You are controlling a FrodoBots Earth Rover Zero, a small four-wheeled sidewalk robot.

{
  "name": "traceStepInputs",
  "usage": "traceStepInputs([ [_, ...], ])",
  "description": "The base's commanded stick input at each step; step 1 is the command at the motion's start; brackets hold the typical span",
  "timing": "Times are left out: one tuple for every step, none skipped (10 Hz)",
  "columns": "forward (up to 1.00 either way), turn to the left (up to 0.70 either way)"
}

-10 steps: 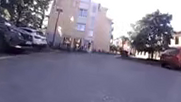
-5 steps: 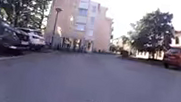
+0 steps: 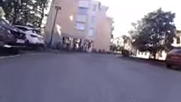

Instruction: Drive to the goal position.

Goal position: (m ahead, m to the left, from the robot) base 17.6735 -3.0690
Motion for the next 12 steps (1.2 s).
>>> traceStepInputs([
  [0.7, 0.0],
  [0.7, 0.0],
  [0.7, 0.0],
  [0.7, 0.0],
  [0.7, 0.0],
  [0.7, 0.0],
  [0.7, 0.0],
  [0.7, 0.0],
  [0.7, 0.0],
  [0.7, 0.0],
  [0.7, 0.0],
  [0.7, 0.0],
])
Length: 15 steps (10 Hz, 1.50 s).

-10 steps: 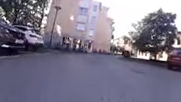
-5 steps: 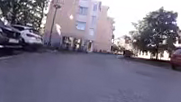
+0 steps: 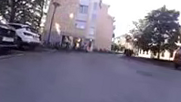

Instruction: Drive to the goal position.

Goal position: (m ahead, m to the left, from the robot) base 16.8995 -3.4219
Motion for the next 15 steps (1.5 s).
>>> traceStepInputs([
  [0.7, 0.0],
  [0.7, 0.0],
  [0.7, 0.0],
  [0.7, 0.0],
  [0.7, 0.0],
  [0.7, 0.0],
  [0.7, 0.0],
  [0.7, 0.0],
  [0.7, 0.0],
  [0.7, 0.0],
  [0.7, 0.0],
  [0.7, 0.0],
  [0.7, 0.0],
  [0.7, 0.0],
  [0.7, 0.0],
])
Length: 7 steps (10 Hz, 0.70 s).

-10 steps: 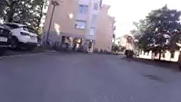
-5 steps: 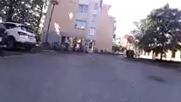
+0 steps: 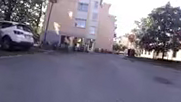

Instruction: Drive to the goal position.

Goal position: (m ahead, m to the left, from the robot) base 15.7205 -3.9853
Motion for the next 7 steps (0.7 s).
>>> traceStepInputs([
  [0.7, 0.0],
  [0.7, 0.0],
  [0.7, 0.0],
  [0.7, 0.0],
  [0.7, 0.0],
  [0.7, 0.0],
  [0.7, 0.01],
])
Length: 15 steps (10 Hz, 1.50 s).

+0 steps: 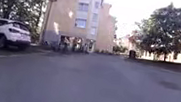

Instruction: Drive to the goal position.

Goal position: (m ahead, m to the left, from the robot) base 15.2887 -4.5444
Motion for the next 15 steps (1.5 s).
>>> traceStepInputs([
  [0.7, 0.04],
  [0.7, 0.08],
  [0.7, 0.1],
  [0.7, 0.1],
  [0.7, 0.1],
  [0.7, 0.01],
  [0.7, 0.0],
  [0.7, 0.0],
  [0.7, 0.0],
  [0.7, 0.0],
  [0.7, 0.0],
  [0.7, 0.0],
  [0.7, 0.0],
  [0.7, 0.0],
  [0.7, 0.0],
])
